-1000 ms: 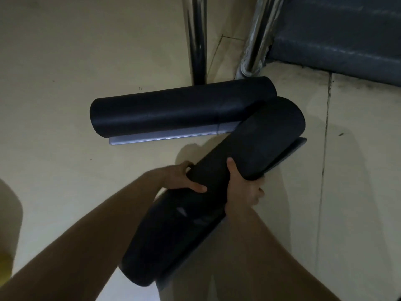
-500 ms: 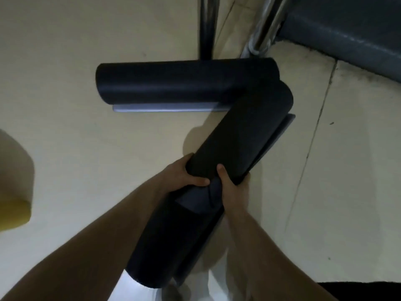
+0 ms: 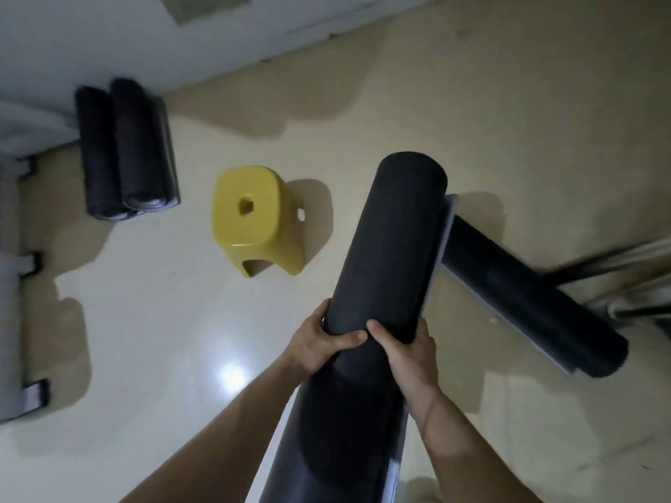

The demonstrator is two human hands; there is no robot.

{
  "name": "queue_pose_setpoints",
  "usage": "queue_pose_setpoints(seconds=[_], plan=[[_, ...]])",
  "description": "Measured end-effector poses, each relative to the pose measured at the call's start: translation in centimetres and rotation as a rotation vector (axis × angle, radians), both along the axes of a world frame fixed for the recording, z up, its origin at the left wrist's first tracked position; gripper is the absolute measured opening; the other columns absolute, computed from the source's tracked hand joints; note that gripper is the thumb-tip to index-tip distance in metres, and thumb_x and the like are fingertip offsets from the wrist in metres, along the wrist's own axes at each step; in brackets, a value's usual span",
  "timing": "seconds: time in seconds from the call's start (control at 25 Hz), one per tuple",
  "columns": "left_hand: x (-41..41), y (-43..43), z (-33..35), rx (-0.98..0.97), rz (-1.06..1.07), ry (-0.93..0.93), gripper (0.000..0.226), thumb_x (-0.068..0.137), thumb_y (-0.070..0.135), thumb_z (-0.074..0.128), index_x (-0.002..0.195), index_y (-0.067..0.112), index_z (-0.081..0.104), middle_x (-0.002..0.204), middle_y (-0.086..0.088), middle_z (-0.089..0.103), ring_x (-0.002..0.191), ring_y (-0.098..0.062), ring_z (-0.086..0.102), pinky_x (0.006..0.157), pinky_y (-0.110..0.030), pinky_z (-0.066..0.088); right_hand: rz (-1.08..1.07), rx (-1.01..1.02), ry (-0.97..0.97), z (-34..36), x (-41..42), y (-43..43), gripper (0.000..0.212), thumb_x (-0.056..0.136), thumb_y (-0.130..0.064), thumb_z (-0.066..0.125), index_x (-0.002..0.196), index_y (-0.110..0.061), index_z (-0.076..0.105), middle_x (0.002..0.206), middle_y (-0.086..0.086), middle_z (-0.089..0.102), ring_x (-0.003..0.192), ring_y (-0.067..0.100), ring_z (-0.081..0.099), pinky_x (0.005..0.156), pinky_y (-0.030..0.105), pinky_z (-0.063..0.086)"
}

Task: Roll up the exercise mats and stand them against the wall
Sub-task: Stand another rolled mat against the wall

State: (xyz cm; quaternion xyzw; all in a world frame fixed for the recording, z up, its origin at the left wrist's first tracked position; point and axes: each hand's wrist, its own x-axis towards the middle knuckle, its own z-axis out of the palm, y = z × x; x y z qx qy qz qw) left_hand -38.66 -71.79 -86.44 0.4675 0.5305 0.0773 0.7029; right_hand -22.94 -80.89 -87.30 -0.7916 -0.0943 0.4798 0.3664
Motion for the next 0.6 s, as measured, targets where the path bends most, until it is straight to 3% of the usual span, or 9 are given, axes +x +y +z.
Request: queue_pose_setpoints(seconds=[0.24, 0.4, 0.6], plan=[[-15.4, 11.8, 10.3, 0.049, 0.279, -0.042, 0.062, 0.074, 0.041, 0.087, 0.13, 0.036, 0.059, 0.119, 0.005, 0.075, 0.11, -0.019, 0.071, 0.103, -0.043, 0.053, 0.282, 0.063, 0.035, 8.9, -13.1, 17.6, 0.101, 0.049, -0.075, 0.077, 0.137, -0.031, 0.053, 0.128, -0.002, 0.065, 0.11, 0.026, 0.067, 0.096, 0.048, 0.057], [-23.4, 20.4, 15.0, 0.064, 0.404, -0.059, 0.053, 0.085, 0.027, 0.083, 0.132, 0.029, 0.058, 0.117, 0.0, 0.076, 0.107, -0.02, 0.073, 0.097, -0.036, 0.057, 0.377, 0.103, 0.111, 13.3, -20.6, 28.8, 0.101, 0.048, -0.07, 0.081, 0.136, -0.027, 0.055, 0.125, -0.002, 0.07, 0.107, 0.025, 0.07, 0.096, 0.048, 0.058], [-29.0, 33.5, 16.3, 0.127, 0.459, 0.022, 0.068, 0.073, 0.043, 0.089, 0.134, 0.032, 0.06, 0.116, 0.001, 0.076, 0.107, -0.019, 0.073, 0.102, -0.043, 0.054, 0.453, 0.111, 0.147, 14.9, -26.3, 43.1, 0.106, 0.043, -0.071, 0.087, 0.133, -0.023, 0.056, 0.122, -0.001, 0.072, 0.104, 0.025, 0.072, 0.093, 0.047, 0.06]])
